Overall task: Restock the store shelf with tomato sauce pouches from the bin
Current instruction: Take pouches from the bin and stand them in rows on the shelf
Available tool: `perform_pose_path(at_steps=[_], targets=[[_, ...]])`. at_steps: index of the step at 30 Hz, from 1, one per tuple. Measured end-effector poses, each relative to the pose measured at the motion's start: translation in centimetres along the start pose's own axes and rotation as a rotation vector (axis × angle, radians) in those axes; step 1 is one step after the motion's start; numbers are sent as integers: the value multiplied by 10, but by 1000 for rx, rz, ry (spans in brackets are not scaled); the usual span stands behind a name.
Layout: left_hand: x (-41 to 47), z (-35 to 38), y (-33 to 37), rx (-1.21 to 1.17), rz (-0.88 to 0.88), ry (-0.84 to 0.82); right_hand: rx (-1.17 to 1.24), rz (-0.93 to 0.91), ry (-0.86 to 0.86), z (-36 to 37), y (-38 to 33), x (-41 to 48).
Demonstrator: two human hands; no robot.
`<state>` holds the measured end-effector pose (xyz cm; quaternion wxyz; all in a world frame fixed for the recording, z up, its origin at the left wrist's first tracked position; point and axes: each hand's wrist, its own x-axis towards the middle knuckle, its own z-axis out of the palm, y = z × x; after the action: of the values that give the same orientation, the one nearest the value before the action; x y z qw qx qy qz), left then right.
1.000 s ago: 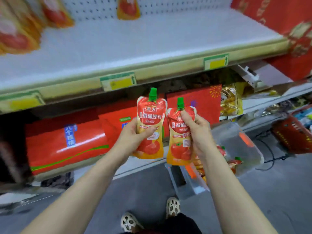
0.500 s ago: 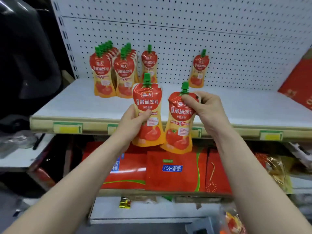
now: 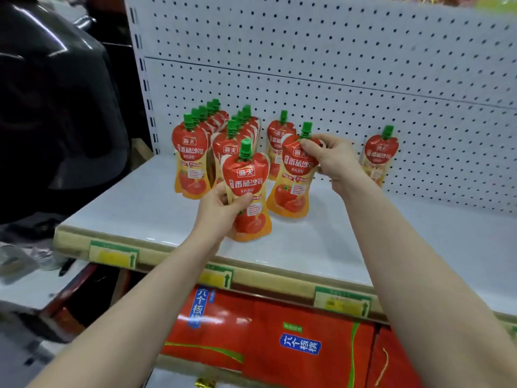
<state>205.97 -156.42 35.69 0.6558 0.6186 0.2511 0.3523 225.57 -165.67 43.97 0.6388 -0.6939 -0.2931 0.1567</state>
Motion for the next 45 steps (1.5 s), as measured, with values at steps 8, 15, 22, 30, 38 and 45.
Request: perform_pose_path(at_steps=[8,15,22,30,38,45], targets=[[30,8,-6,58,16,80,-127,-26,-12,28,36,101],[38,13,-9,58,43,65,-166,-96,11,47,48,133],[41,16,-11,63,56,49,-266,-164,31,49,55,137],[38,18,-12,25,51,21,-213,-279,58,18,26,70],[40,36,-11,50,30,-81,-96,-135,-454,2,33,19],[39,45,-33,445,62,-80,-127,-159,-190,-18,40,43]])
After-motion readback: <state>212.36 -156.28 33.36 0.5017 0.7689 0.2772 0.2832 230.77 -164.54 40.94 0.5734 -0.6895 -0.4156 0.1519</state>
